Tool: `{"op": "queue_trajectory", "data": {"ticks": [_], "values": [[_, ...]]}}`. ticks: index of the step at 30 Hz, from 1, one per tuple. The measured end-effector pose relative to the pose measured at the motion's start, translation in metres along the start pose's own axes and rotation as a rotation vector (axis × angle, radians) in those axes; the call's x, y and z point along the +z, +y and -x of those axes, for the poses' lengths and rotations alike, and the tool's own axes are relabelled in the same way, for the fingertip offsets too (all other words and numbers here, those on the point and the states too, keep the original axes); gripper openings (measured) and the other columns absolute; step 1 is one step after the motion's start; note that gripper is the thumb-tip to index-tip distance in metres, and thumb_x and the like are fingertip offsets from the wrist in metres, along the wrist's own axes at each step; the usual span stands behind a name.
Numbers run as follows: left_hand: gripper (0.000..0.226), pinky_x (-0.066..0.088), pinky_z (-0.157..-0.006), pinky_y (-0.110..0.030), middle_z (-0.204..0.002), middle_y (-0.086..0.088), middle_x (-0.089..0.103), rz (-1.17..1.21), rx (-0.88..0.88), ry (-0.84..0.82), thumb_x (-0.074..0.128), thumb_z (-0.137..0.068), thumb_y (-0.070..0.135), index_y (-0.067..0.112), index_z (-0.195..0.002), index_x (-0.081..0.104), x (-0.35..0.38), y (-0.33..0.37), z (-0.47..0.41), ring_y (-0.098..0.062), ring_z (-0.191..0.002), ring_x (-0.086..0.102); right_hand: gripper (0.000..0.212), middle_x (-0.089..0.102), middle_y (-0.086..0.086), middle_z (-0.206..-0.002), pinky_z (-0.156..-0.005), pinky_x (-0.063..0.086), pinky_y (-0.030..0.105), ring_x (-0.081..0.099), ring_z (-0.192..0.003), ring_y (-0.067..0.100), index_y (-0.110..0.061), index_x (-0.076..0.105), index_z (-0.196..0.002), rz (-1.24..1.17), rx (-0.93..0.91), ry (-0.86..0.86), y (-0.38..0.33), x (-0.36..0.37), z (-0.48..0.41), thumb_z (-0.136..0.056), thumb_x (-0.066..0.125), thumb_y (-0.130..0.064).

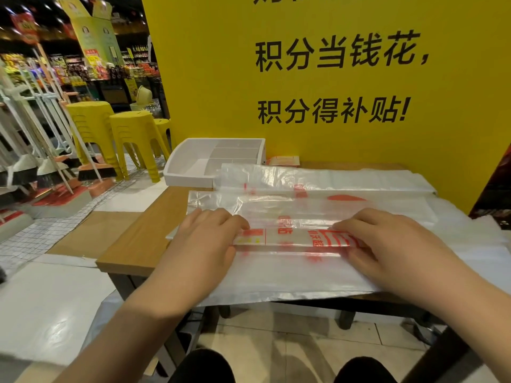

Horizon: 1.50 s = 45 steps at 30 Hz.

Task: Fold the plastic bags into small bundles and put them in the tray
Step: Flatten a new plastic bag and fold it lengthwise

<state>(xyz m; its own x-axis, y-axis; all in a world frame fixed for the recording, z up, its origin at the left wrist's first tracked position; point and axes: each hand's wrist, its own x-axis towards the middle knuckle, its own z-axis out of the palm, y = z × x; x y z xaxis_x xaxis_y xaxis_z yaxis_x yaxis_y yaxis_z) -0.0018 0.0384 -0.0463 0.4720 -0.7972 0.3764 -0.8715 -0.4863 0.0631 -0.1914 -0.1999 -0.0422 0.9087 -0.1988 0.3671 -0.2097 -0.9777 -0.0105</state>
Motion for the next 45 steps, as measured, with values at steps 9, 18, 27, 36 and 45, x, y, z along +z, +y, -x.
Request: {"op": "queue_trajectory", "data": {"ticks": [9, 18, 27, 36, 45], "values": [[0.021, 0.051, -0.079, -0.035, -0.097, 0.015, 0.061, 0.153, -0.002, -0.228, 0.042, -0.102, 0.044, 0.037, -0.109, 0.061, -0.026, -0.008, -0.015, -0.006, -0.089, 0.058, 0.033, 0.065, -0.024, -0.104, -0.080, 0.052, 0.034, 0.060, -0.092, 0.003, -0.044, 0.059, -0.115, -0.080, 0.010, -0.204, 0.002, -0.023, -0.009, -0.095, 0.034, -0.055], [0.043, 0.039, -0.091, -0.033, -0.127, 0.010, 0.055, -0.051, -0.053, -0.143, 0.047, -0.099, 0.051, 0.039, -0.140, 0.041, -0.023, -0.012, -0.051, -0.018, -0.118, 0.051, 0.042, 0.057, -0.016, -0.121, -0.083, 0.050, 0.033, 0.060, -0.104, 0.013, -0.042, 0.046, -0.138, -0.056, 0.096, -0.122, 0.009, -0.019, -0.040, -0.096, 0.045, -0.047], [0.049, -0.007, -0.122, -0.030, -0.166, 0.012, 0.007, 0.073, 0.094, -0.218, 0.026, -0.107, 0.041, 0.038, -0.156, 0.020, -0.007, 0.017, -0.024, -0.007, -0.152, -0.005, 0.048, 0.045, -0.006, -0.149, -0.111, 0.035, 0.036, 0.043, -0.134, 0.021, -0.031, 0.045, -0.146, -0.017, 0.073, -0.104, 0.001, 0.003, -0.035, -0.098, 0.044, -0.025], [0.062, -0.013, -0.123, -0.042, -0.162, 0.014, -0.024, 0.014, 0.016, -0.500, 0.009, -0.099, 0.064, 0.045, -0.154, -0.014, 0.007, 0.022, -0.018, -0.012, -0.148, -0.027, 0.055, -0.004, -0.008, -0.167, -0.123, 0.001, 0.031, -0.003, -0.154, 0.012, -0.043, 0.009, -0.158, -0.151, 0.049, -0.373, -0.046, 0.011, -0.035, -0.104, 0.014, -0.055], [0.054, -0.007, -0.124, -0.038, -0.167, 0.008, -0.003, 0.084, 0.030, -0.350, 0.022, -0.103, 0.055, 0.036, -0.153, 0.019, 0.017, 0.018, -0.024, -0.008, -0.151, -0.014, 0.050, 0.008, -0.011, -0.167, -0.125, 0.000, 0.035, -0.001, -0.153, 0.006, -0.039, 0.023, -0.154, -0.232, 0.028, -0.286, -0.048, 0.026, -0.039, -0.105, 0.020, -0.048]]}}
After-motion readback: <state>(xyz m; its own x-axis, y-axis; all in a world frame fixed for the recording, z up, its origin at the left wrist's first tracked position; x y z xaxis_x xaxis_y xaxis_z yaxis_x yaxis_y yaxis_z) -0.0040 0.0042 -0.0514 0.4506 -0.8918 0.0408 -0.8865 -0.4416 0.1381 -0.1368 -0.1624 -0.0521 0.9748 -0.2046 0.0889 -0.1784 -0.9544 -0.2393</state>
